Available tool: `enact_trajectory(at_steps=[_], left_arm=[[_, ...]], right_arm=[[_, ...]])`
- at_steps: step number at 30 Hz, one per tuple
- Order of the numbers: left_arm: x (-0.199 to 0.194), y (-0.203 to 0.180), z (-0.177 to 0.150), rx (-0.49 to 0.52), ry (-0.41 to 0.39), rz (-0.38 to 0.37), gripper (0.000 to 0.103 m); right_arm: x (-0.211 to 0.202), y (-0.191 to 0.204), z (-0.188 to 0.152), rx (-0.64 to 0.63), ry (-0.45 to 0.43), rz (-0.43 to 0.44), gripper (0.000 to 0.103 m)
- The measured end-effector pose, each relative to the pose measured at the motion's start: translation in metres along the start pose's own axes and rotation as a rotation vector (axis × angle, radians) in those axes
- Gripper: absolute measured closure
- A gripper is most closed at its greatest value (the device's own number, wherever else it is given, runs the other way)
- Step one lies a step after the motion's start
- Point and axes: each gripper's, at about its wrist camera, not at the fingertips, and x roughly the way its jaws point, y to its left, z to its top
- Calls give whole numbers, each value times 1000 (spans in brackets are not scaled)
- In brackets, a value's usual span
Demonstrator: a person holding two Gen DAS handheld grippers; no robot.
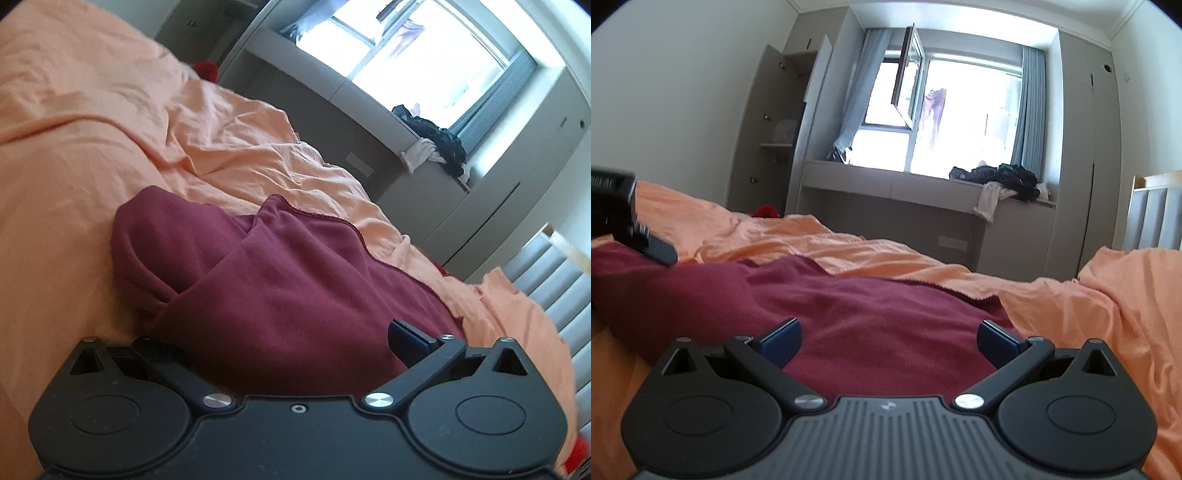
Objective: Fold small clothes
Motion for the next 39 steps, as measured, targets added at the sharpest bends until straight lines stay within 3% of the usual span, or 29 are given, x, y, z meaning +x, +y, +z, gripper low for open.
enact_trajectory(at_steps=[4,11,17,21,26,33,35,39], left_arm=[[-2,1,-1,0,-1,2,1],[-4,3,-2,5,-2,0,1],[-4,3,-2,-5,-8,3,1],[2,0,2,-25,-18,50,1],[5,-5,5,-3,-22,83,4],[2,-6,5,4,-58,166,38],[1,-6,5,5,-73,174,56],[-1,-12,10,24,-102,178,74]], right_arm=[[1,-2,5,44,-9,36,0],[2,11,-1,-24,-4,23,0],[-5,31,-7,-212,-76,-17,0],[-6,44,-14,-327,-112,-48,0],[-3,49,-16,-345,-112,-57,0],[0,45,-14,-329,-91,-48,0],[0,42,-13,-326,-83,-41,0],[2,34,-9,-307,-62,-19,0]])
